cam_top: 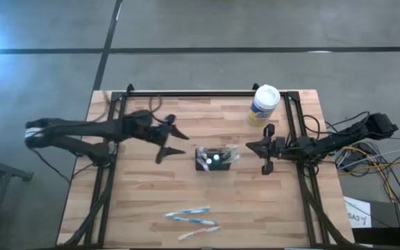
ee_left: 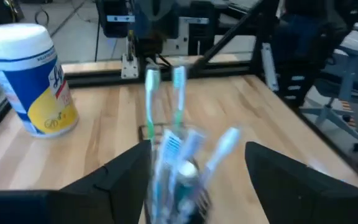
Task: Pick & Place toothbrushing station
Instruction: Put the top blue toothbrush into the mesh organizer
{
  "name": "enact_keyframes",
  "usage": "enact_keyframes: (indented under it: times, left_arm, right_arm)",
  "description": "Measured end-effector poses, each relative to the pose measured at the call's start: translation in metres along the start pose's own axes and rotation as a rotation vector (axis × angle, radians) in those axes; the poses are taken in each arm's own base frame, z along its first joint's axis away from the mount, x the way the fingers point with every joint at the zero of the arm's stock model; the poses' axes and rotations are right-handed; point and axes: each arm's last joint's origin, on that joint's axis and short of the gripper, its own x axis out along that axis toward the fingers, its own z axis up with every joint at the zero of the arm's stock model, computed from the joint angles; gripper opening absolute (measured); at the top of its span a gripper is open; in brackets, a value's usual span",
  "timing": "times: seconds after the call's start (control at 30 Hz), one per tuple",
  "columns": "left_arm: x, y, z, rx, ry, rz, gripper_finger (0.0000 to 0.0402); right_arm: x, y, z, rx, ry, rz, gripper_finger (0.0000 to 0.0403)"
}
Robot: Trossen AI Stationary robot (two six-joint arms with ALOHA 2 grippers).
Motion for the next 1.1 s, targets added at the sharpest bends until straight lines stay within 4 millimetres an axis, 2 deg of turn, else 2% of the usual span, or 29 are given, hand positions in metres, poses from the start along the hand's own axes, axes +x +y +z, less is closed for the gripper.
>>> enact_keyframes:
  times: [0.1,0.2,0.3,0.4,0.5,0.57,0.73,0.87,0.97,1.1]
  left_arm:
    - [-0.033,-0.013,0.01,-0.03,0.032,0.009,0.0253]
    - [-0.064,-0.028,0.01,-0.046,0.06,0.013,0.0222]
    - [-0.089,-0.039,-0.002,-0.073,0.111,0.046,0.0169]
    - [-0.104,-0.044,-0.016,-0.075,0.079,0.088,0.0102]
    - [-0.111,-0.047,-0.033,-0.064,0.002,0.088,0.0031]
    - [-0.114,-0.049,-0.047,-0.07,-0.036,0.09,0.001]
    - [-0.115,-0.051,-0.079,-0.094,-0.088,0.102,0.0005]
    - [-0.114,-0.051,-0.096,-0.117,-0.139,0.102,0.0006]
    - [-0.115,-0.051,-0.101,-0.107,-0.213,0.114,0.0005]
    - [-0.111,-0.051,-0.118,-0.096,-0.213,0.134,0.0004]
  right_arm:
    - [0.0,0.0,0.0,-0.005,0.0,0.0,0.0008]
    - [0.0,0.0,0.0,-0.006,0.0,0.0,0.0008]
    - [0.0,0.0,-0.001,-0.009,0.006,0.0,0.0008]
    - [0.0,0.0,-0.001,-0.009,0.007,0.0,0.0008]
    - [0.0,0.0,-0.001,-0.009,0.007,0.0,0.0008]
    - [0.0,0.0,-0.001,-0.013,0.007,0.0,0.0008]
    - [0.0,0.0,-0.003,-0.047,0.029,0.001,0.0008]
    - [0.0,0.0,-0.004,-0.034,0.031,0.001,0.0008]
    - [-0.001,0.0,-0.004,-0.005,0.031,0.001,0.0008]
    - [-0.001,0.0,-0.006,0.033,0.037,0.003,0.0008]
